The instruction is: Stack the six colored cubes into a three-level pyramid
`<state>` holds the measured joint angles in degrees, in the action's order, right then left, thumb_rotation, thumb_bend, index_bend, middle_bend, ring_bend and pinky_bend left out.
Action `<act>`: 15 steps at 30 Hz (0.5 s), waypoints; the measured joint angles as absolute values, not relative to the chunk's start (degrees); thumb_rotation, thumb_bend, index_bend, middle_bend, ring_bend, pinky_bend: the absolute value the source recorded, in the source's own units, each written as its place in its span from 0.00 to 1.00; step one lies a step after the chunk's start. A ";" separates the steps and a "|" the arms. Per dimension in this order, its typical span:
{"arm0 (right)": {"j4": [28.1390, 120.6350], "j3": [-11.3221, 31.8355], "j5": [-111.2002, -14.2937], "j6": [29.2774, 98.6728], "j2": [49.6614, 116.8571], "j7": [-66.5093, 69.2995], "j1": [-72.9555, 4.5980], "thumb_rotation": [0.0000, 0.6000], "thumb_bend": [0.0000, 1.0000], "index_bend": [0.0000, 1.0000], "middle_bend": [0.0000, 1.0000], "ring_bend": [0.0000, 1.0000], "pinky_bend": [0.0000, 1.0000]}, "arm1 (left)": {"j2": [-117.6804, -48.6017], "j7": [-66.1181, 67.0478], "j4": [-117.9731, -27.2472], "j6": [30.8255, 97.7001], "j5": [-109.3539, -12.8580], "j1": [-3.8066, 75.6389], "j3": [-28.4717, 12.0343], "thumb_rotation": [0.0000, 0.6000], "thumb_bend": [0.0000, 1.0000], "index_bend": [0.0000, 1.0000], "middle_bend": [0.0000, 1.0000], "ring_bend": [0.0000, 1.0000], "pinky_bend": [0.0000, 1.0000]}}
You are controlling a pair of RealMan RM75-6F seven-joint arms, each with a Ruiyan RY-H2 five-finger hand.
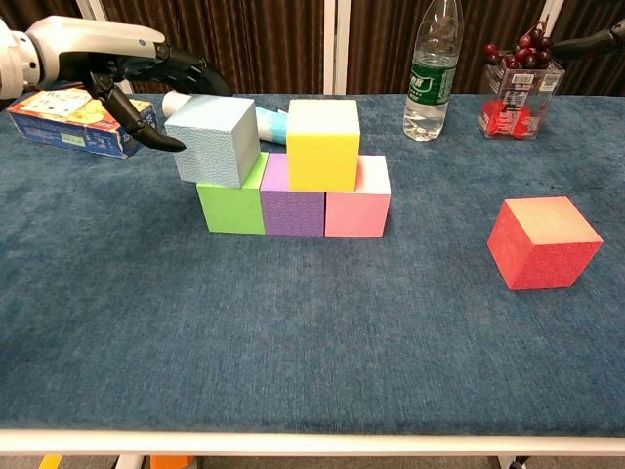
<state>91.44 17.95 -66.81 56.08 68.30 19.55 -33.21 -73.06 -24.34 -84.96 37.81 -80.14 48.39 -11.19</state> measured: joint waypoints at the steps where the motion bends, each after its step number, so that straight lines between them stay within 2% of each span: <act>1: 91.38 17.96 -66.79 56.11 68.32 19.56 -33.20 1.00 0.10 0.00 0.01 0.00 0.00 | -73.20 -24.59 -84.82 37.90 -80.22 48.45 -11.09 1.00 0.23 0.21 0.20 0.08 0.07; 11: 91.13 18.00 -66.68 56.03 68.37 19.85 -33.11 1.00 0.10 0.00 0.01 0.00 0.00 | -74.34 -26.09 -82.74 38.74 -80.88 49.52 -10.20 1.00 0.27 0.23 0.23 0.08 0.07; 15: 90.93 17.94 -66.73 55.89 68.50 19.82 -33.17 1.00 0.10 0.00 0.01 0.00 0.00 | -74.40 -26.12 -82.52 38.83 -80.49 49.69 -9.95 1.00 0.28 0.24 0.31 0.11 0.07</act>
<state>90.93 17.94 -66.73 55.89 68.50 19.82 -33.17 -74.40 -26.12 -82.52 38.83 -80.49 49.69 -9.95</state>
